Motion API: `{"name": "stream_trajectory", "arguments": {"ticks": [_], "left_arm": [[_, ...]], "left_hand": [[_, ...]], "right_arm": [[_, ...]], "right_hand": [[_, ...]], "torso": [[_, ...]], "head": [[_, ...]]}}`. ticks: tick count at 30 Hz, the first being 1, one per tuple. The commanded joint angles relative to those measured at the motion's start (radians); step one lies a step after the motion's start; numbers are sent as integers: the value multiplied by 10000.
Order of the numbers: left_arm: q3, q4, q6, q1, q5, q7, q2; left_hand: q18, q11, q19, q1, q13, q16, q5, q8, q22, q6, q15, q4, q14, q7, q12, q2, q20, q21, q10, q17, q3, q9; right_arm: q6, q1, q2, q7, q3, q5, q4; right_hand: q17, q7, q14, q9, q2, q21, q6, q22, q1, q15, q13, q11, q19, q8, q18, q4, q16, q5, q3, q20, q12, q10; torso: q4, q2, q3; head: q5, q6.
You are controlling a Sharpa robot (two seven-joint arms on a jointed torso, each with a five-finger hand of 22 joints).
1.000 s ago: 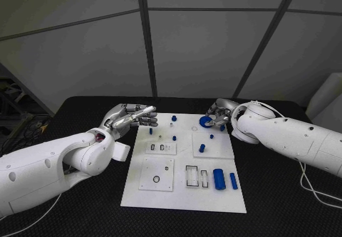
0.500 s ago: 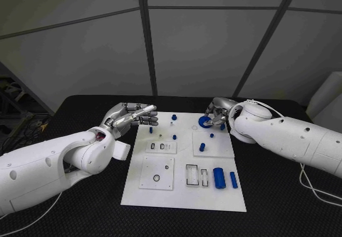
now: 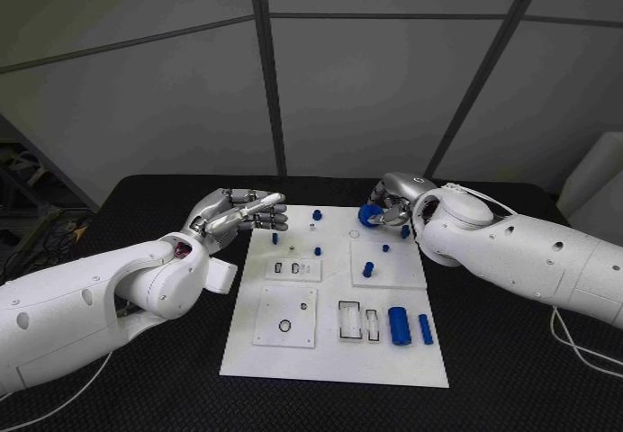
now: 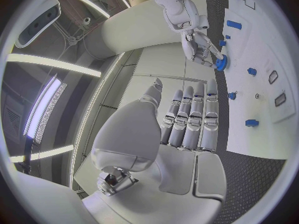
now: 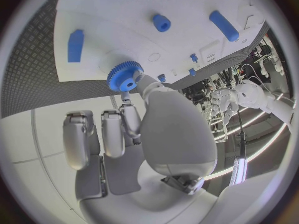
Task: Assemble the parts on the task board
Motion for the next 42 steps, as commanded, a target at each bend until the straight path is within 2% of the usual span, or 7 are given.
{"name": "stream_trajectory", "arguments": {"ticks": [1,7,13,16,25,32,42], "left_arm": [[9,24,117,11,-5,-4,-5],[9,35,104,11,-5,-2,-7],[9,45,80,11,-5,6,-12],[9,51,77,11,-5,8,-9],[10,41,40,12,-5,-22,23],[10,41,19,13,-5,-32,39],[11,45,26,14,-5,-33,58]], "left_hand": [[-19,16,76,-2,-12,-40,48,-33,-15,28,12,-72,93,24,-35,133,-6,-53,-16,8,-1,13],[-20,15,102,21,-14,-58,49,-36,-29,26,10,-96,107,24,-36,155,-11,-63,-22,8,11,13],[-22,15,105,25,-14,-64,49,-37,-33,25,11,-102,107,24,-36,157,-12,-66,-22,7,11,13],[-22,15,106,26,-14,-66,49,-37,-35,25,11,-103,105,24,-36,158,-12,-68,-22,6,11,13],[-24,15,108,30,-14,-77,49,-37,-41,26,13,-111,102,24,-35,160,-12,-75,-22,5,12,13],[-27,18,114,46,-16,-98,49,-40,-55,23,16,-134,98,30,-36,162,-13,-90,-27,2,14,13],[-27,18,114,46,-16,-98,49,-40,-55,23,16,-134,98,30,-36,162,-13,-90,-27,2,14,13]], "right_arm": [[-780,25,-21,157,7,-954,370],[-849,26,187,169,4,-1637,921],[-869,28,591,101,-42,-2121,1000],[-865,29,842,74,-93,-2279,933],[-786,27,1476,102,-406,-2594,622],[-669,17,1825,175,-492,-2636,266],[-447,11,2213,199,-570,-2645,-255]], "right_hand": [[681,-225,647,273,67,64,324,2633,-7,-54,128,9,1016,59,-69,-67,39,49,-21,-70,54,55],[689,-222,649,282,37,64,313,2633,-33,-58,131,10,1016,37,-69,-88,44,48,-33,-76,55,59],[680,-221,647,283,32,64,305,2633,-38,-58,129,11,1016,27,-69,-94,39,49,-33,-78,52,58],[680,-221,647,284,31,64,303,2633,-38,-59,137,10,1016,24,-69,-97,39,51,-32,-78,60,62],[669,-222,645,286,32,64,300,2633,-36,-59,143,10,1016,18,-69,-106,33,54,-28,-79,66,67],[668,-213,645,289,28,64,272,2633,-50,-60,153,13,1016,-13,-69,-123,32,62,-22,-83,74,73],[664,-194,644,295,29,64,217,2633,-87,-55,143,27,1016,-72,-69,-146,30,70,-11,-85,52,60]], "torso": [[13,-6,-6],[2,2,2],[12,2,-5],[31,-1,-9],[23,14,0],[0,6,-2],[9,7,2]], "head": [[13,33],[81,71],[71,90],[80,86],[132,83],[160,40],[177,10]]}}
